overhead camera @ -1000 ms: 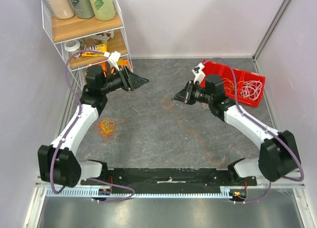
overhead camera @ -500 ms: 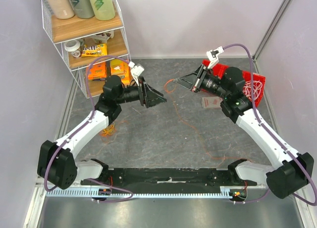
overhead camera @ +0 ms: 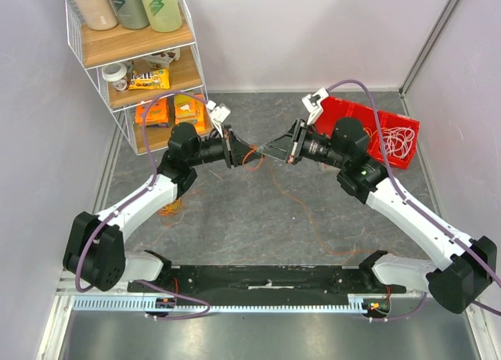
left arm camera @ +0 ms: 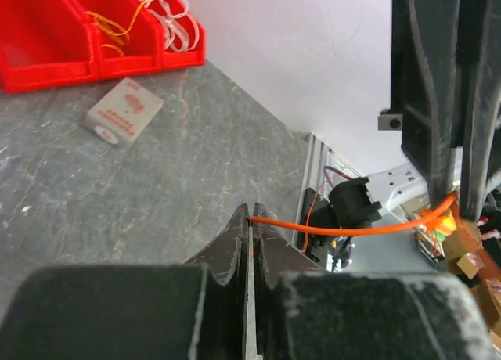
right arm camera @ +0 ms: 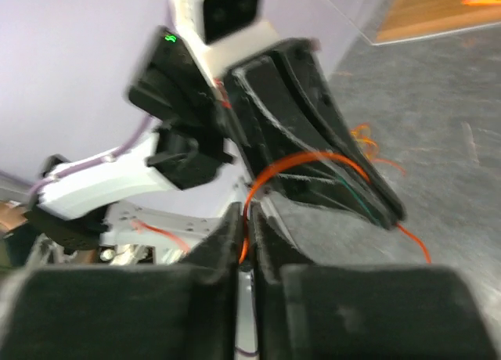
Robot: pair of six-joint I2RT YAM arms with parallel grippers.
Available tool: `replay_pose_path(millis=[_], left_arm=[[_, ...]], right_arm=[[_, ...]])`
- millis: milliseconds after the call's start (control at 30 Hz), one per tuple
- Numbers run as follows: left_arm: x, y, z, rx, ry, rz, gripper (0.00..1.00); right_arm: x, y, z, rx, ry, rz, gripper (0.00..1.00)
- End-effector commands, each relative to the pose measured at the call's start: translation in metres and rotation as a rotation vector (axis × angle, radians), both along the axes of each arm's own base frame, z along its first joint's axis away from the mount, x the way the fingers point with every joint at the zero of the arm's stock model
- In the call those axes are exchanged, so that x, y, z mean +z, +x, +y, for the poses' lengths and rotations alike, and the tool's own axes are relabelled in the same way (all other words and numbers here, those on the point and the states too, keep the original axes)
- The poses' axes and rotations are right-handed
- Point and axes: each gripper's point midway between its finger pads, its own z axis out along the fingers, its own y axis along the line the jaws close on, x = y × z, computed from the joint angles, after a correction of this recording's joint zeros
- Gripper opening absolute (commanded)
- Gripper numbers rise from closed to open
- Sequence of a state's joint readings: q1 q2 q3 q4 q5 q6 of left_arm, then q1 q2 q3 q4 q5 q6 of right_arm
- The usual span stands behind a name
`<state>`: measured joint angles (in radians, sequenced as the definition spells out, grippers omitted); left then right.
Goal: Untangle the cables
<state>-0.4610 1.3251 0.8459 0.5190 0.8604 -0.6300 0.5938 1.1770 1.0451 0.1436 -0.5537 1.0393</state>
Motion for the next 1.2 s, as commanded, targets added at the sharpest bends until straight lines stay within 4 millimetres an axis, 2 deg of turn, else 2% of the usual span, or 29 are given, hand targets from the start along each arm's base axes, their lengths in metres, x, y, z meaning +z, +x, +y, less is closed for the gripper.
replay_pose_path(millis=[0, 67, 100, 167, 200, 267, 400, 633, 700, 800, 933, 1033, 1167], left_arm=[[0.008, 0.023, 0.017, 0.136, 0.070, -0.054, 0.02], [0.017, 0.022, 0.023, 0.150, 0.049, -0.077, 0.02], [0.020, 0.021, 0.024, 0.150, 0.045, -0.084, 0.02], [0.022, 0.020, 0.025, 0.145, 0.044, -0.088, 0.02], [0.022, 0.019, 0.025, 0.141, 0.045, -0.084, 0.02], [0.021, 0.019, 0.024, 0.137, 0.051, -0.067, 0.02], [0.022, 0.018, 0.024, 0.117, 0.042, -0.043, 0.02], [0.021, 0.020, 0.025, 0.115, 0.041, -0.033, 0.02], [0.019, 0.022, 0.026, 0.119, 0.042, -0.025, 0.02], [0.018, 0.024, 0.027, 0.124, 0.042, -0.013, 0.02], [0.019, 0.027, 0.031, 0.130, 0.034, -0.001, 0.02], [0.021, 0.027, 0.032, 0.128, 0.026, 0.004, 0.02], [0.021, 0.025, 0.031, 0.121, 0.022, 0.002, 0.02]], right_arm=[[-0.023, 0.010, -0.025, -0.145, -0.210, -0.083, 0.25], [-0.058, 0.033, -0.068, -0.369, -0.462, -0.092, 0.53], [-0.079, 0.041, -0.094, -0.470, -0.601, -0.088, 0.60], [-0.109, 0.042, -0.121, -0.523, -0.756, -0.101, 0.71], [-0.120, 0.040, -0.125, -0.511, -0.797, -0.116, 0.72], [-0.145, 0.029, -0.114, -0.393, -0.824, -0.144, 0.73], [-0.174, 0.018, -0.099, -0.297, -0.850, -0.210, 0.72], [-0.165, 0.014, -0.079, -0.216, -0.797, -0.318, 0.65], [-0.165, 0.012, -0.083, -0.226, -0.805, -0.330, 0.64], [-0.166, 0.013, -0.106, -0.321, -0.849, -0.326, 0.62], [-0.153, -0.004, -0.103, -0.269, -0.791, -0.362, 0.62], [-0.157, -0.016, -0.093, -0.178, -0.758, -0.365, 0.62], [-0.175, -0.011, -0.092, -0.167, -0.805, -0.338, 0.60]])
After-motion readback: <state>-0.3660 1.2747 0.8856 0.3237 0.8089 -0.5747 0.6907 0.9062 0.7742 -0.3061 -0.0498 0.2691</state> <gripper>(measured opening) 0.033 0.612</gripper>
